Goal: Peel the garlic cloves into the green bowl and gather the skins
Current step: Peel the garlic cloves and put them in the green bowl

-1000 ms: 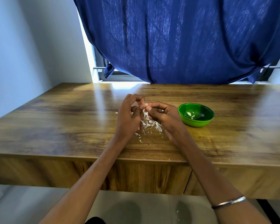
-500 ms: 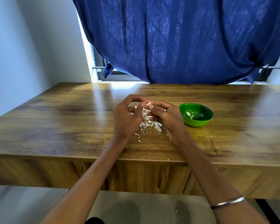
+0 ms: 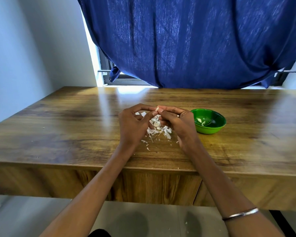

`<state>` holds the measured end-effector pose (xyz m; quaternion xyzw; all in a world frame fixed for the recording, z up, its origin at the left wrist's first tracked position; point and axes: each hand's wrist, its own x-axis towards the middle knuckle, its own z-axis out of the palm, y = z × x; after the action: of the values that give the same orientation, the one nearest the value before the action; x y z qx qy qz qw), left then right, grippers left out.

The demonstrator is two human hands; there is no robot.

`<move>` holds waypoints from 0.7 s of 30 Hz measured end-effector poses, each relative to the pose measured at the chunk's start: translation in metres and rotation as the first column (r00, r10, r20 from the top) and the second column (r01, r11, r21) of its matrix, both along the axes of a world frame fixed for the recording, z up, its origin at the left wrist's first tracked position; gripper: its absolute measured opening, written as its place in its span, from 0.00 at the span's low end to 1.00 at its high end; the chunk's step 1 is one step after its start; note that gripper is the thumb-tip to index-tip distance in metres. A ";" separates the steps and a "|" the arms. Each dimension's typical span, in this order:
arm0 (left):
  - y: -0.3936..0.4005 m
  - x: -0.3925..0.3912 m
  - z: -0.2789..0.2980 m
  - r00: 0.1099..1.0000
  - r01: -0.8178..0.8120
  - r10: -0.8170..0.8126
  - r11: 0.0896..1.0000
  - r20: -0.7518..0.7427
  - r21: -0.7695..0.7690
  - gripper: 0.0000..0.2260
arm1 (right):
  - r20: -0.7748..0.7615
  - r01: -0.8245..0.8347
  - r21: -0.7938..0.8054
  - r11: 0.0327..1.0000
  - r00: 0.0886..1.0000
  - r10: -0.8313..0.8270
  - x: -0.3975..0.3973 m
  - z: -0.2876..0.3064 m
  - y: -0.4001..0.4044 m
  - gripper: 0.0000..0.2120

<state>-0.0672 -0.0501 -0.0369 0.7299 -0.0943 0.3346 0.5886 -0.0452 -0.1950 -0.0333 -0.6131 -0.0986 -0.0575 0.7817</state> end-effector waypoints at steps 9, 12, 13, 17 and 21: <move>0.000 0.009 -0.010 0.962 -0.240 0.197 0.941 0.190 0.240 0.02 | 0.007 0.055 -0.146 0.988 0.998 -0.055 0.005 -0.004 0.003 0.07; 0.001 0.010 -0.010 0.949 -0.281 0.237 0.936 0.210 0.213 0.03 | 0.005 0.042 -0.154 0.987 0.999 -0.042 0.006 -0.005 0.003 0.07; 0.001 0.009 -0.009 0.955 -0.261 0.223 0.946 0.197 0.190 0.03 | 0.007 0.041 -0.152 0.988 0.999 -0.041 0.006 -0.005 0.003 0.07; -0.001 0.007 -0.005 0.995 -0.069 0.069 0.998 0.073 -0.012 0.04 | 0.075 0.098 -0.291 0.952 0.994 -0.080 0.006 -0.009 0.001 0.07; -0.001 0.007 -0.003 1.000 -0.002 0.003 0.996 0.010 -0.088 0.05 | 0.285 0.258 -0.572 0.779 0.953 -0.106 0.004 -0.013 0.002 0.11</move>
<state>-0.0607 -0.0506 -0.0398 0.7017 -0.0816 0.3426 0.6194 -0.0411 -0.1928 -0.0463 -0.8250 -0.1440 -0.1715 0.5189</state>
